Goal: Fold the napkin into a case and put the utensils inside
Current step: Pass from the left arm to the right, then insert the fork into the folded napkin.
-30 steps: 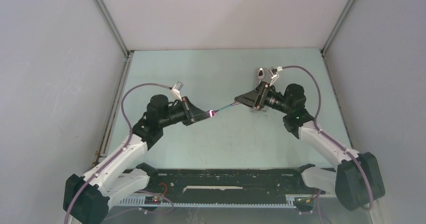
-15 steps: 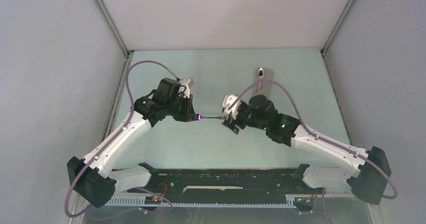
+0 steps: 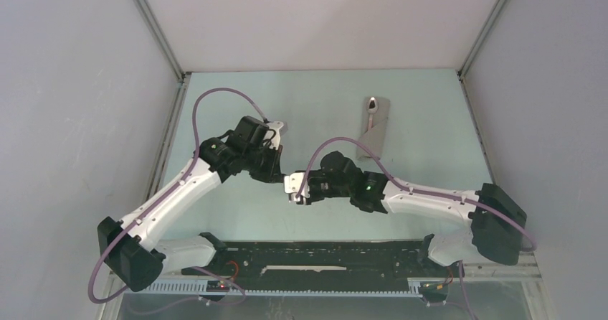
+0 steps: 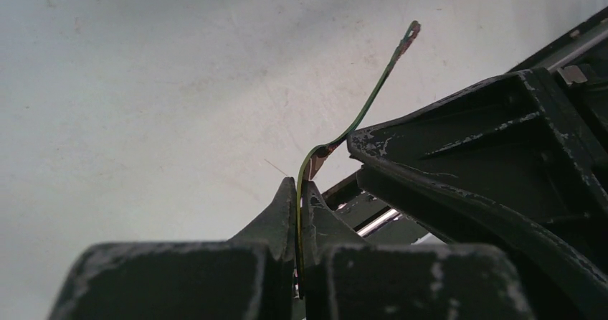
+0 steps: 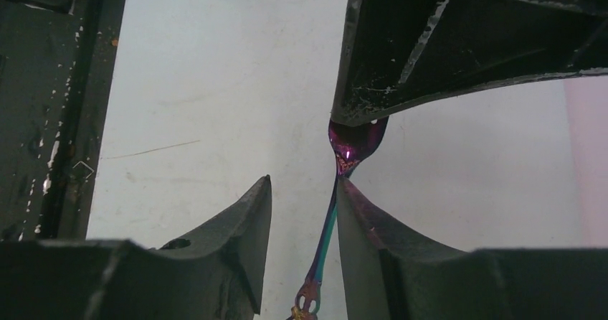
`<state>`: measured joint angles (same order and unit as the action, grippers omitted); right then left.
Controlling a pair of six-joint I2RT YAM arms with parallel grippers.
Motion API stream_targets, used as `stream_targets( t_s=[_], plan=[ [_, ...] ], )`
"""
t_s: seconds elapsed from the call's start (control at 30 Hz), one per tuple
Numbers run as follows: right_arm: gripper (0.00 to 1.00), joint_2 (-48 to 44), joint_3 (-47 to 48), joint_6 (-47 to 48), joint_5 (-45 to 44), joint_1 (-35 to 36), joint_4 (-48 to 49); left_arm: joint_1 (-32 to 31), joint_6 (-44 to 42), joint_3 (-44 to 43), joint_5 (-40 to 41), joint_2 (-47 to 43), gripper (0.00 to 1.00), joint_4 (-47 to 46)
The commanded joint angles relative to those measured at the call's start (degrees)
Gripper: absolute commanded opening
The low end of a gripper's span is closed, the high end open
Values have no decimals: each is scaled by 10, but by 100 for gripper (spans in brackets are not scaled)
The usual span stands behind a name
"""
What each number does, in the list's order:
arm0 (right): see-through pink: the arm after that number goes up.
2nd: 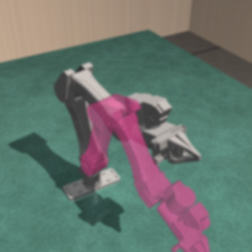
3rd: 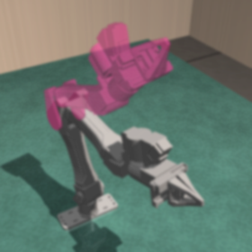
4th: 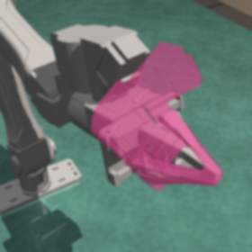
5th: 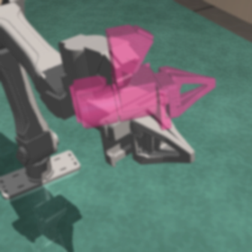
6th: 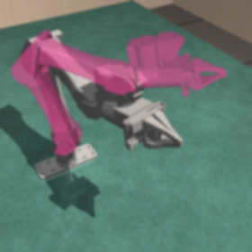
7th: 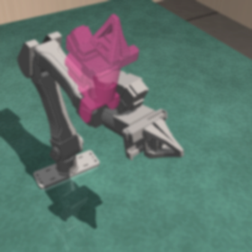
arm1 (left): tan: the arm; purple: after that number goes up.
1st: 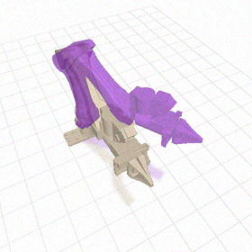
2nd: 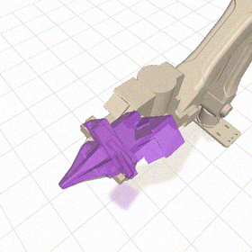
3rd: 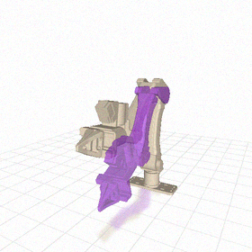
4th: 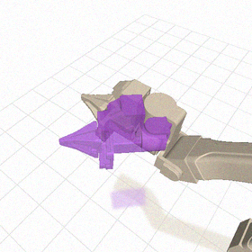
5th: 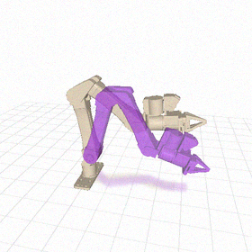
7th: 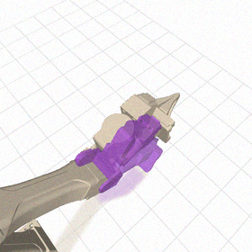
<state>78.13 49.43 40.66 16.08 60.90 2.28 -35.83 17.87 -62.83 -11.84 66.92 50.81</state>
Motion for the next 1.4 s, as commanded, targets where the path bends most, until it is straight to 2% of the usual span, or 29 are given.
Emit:
stream_targets(
  t_s=[0.0,0.23,0.4,0.47,0.53,0.57,0.6,0.67,0.7,0.73,0.8,0.83,0.9,0.97,1.03,1.07,1.1,1.13,1.2,1.27,1.37],
  plan=[
    [45,25,31,-20,-41,3,43,-1,-10,-8,-3,-19,0,-2],
    [40,65,75,-76,-71,6,7,-2,-10,-6,-2,-22,0,-2],
    [32,66,77,-93,-84,6,8,-1,-10,-5,-1,-21,0,-2],
    [23,64,77,-99,-85,6,6,-2,-10,-5,0,-21,0,-3],
    [5,63,80,-106,-76,6,-3,-2,-9,-5,-1,-20,0,-3],
    [0,64,83,-116,-73,4,-8,-2,-8,-7,-2,-20,1,-2],
    [0,65,84,-130,-73,-1,-9,-2,-6,-9,1,-21,6,-2],
    [0,64,81,-165,-62,-18,-6,-2,1,-14,32,-28,27,-1],
    [0,64,75,-188,-66,-32,5,-1,4,-17,65,-34,39,-1],
    [0,64,68,-218,-68,-49,15,0,7,-22,101,-43,45,-1],
    [0,62,64,-270,-74,-94,31,8,13,-26,179,-63,52,0],
    [0,61,67,-320,-89,-121,40,14,18,-25,204,-74,60,-1],
    [0,57,78,-389,-95,-191,41,26,27,-16,221,-97,63,-23],
    [0,61,96,-438,-102,-269,42,31,41,12,191,-113,63,-66],
    [0,83,125,-469,-99,-340,44,30,68,61,106,-109,63,-127],
    [0,104,150,-485,-100,-382,33,28,92,84,42,-98,74,-180],
    [0,141,181,-500,-84,-416,20,11,109,104,14,-81,85,-216],
    [0,159,208,-512,-67,-448,12,-3,118,114,12,-64,89,-243],
    [0,217,256,-534,-35,-495,14,-65,122,119,30,-22,87,-284],
    [0,267,314,-540,-17,-524,-2,-96,144,131,18,19,83,-349],
    [0,336,388,-551,5,-554,-11,-110,222,170,-54,88,74,-528]
  ],
)
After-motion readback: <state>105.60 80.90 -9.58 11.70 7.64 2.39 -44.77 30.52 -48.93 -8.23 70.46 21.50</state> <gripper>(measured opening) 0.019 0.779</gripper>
